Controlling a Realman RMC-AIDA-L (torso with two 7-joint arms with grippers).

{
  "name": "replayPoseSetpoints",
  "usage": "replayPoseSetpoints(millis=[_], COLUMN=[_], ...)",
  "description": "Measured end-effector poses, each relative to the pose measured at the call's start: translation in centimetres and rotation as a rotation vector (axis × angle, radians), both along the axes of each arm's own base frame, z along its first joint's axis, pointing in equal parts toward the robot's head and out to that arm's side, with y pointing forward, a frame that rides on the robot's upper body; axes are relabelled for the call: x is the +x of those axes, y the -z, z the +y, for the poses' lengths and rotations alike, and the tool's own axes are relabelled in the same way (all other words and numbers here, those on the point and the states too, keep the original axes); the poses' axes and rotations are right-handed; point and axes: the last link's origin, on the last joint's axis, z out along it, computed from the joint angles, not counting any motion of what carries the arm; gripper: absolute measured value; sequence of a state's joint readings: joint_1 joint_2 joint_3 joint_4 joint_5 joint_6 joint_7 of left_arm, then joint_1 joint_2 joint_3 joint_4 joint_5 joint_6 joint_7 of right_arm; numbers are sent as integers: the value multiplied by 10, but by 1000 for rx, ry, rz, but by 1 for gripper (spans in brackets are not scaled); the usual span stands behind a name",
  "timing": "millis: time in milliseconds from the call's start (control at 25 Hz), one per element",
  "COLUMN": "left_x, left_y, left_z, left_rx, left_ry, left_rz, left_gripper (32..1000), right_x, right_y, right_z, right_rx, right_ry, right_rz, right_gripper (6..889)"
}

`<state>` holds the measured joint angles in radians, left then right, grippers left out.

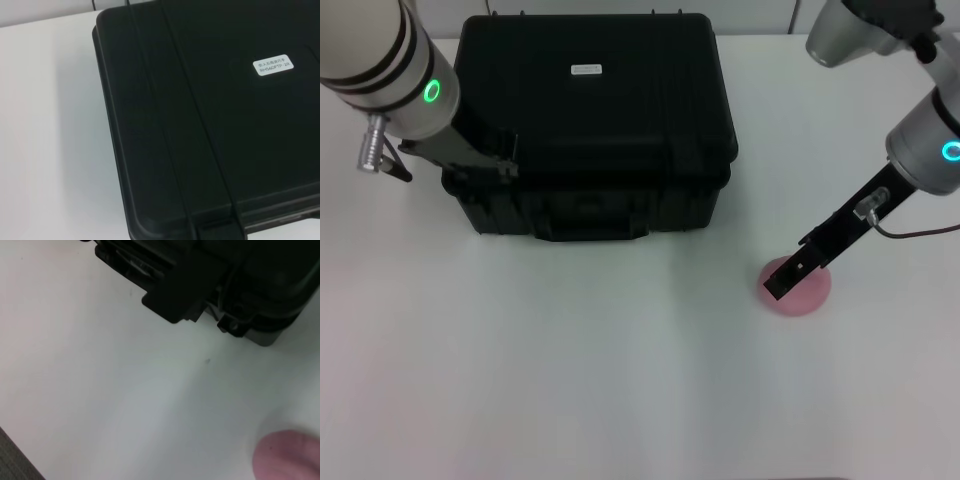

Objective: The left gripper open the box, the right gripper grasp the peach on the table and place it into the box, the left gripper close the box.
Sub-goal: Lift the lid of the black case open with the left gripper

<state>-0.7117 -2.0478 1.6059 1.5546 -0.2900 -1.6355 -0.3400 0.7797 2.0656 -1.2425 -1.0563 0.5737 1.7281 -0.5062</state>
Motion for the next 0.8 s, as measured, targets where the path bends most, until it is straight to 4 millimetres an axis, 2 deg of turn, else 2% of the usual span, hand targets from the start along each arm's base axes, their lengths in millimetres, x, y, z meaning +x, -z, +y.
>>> replayPoseSetpoints(millis=[800], left_x=[16], left_y=[-17], left_z=[-5], left_rx=[29], left_ry=[51], left_rz=[-6], left_gripper=[374], right_x=[5], right_y=[5], right_z=[0], right_rx=[-19], right_ry=[14], right_rz=[-3], right_gripper=[856])
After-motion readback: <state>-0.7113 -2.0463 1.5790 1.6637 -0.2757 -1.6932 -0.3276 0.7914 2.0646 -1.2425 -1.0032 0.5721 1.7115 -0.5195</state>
